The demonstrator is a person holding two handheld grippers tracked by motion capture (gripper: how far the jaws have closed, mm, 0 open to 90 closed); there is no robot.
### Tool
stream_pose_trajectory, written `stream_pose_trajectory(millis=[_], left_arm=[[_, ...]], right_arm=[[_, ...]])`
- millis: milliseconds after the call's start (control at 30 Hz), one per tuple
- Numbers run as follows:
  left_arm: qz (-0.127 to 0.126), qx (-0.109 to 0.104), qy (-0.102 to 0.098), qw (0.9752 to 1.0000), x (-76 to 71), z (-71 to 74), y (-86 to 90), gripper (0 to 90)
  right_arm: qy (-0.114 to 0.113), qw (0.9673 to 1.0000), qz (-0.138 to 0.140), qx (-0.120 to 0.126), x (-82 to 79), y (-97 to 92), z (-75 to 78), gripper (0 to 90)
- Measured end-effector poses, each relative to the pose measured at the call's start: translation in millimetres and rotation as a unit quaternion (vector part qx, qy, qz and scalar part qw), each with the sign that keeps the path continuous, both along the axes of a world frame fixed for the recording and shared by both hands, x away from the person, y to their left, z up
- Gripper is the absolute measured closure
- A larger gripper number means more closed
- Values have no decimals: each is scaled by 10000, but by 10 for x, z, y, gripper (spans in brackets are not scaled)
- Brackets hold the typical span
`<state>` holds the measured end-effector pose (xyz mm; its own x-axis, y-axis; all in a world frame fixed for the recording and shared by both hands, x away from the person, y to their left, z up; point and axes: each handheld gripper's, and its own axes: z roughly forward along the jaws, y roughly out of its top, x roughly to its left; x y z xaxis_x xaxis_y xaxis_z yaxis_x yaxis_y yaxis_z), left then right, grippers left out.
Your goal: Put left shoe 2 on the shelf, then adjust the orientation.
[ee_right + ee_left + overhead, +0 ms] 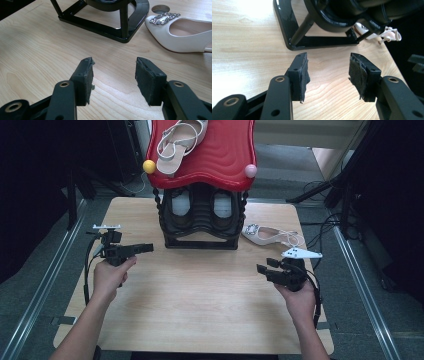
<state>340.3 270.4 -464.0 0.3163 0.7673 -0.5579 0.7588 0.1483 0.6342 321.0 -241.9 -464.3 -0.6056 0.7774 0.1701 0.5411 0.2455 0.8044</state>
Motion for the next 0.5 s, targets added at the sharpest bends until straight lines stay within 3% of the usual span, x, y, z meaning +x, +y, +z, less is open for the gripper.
stream_pose_trajectory(millis=[167,367,500], left_arm=[[-97,-52,21,9999,-75,-43,1,491],[-34,-174,-99,9998,-116,-17,64,490],[-28,-183,-101,9998,-120,-16,115,490]], right_arm=[[19,10000,3,25,13,18,0,498],[53,10000,10,40,22,13,-4,506],[157,9996,-95,209,29,-26,9,511]])
